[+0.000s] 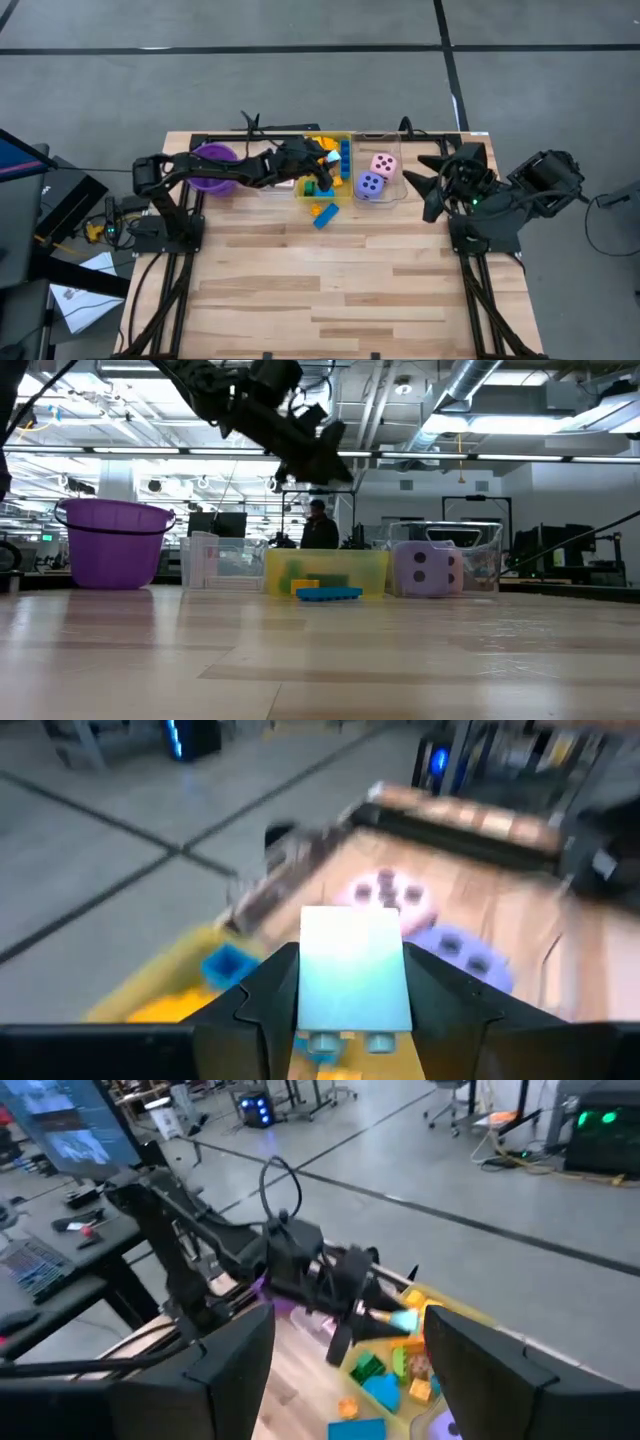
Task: Pick & Place Toys
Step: Put the light blue gamepiece into the yellow bin
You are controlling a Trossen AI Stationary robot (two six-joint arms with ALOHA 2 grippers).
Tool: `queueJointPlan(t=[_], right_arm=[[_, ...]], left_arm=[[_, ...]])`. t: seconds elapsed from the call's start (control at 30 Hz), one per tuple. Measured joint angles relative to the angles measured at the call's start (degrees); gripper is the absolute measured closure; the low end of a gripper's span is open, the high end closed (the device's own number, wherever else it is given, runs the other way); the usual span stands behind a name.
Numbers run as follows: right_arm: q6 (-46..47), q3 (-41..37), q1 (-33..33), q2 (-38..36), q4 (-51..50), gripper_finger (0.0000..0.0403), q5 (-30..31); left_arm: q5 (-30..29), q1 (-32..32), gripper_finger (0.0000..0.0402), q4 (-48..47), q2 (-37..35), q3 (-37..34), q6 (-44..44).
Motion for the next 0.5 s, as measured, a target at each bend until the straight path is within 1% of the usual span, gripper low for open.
queueJointPlan(t=[0.13,0.27,0.37,0.5], right_arm=[[-1.4,0.0,-1.2,-0.3,0.3,0.0152,0.9],[-2.9,0.0,-2.0,-1.0,0.5,0.0152,0.6],[-2.7,0.3,-2.0,-1.6,0.6,0.0152,-0.2],[-2.6,0.3,-0.9,-1.7,0.6,0.0152,-0.5]], left_arm=[[-0.5,0.6,0.0251,-4.7,2.5,0.0,-0.4],[-2.5,0.7,0.0252,-9.8,4.3,0.0,-4.4],[-3.6,0.6,0.0250,-11.7,5.0,0.0,-7.4],[-3.7,0.6,0.0249,-13.6,5.6,0.0,-8.4]])
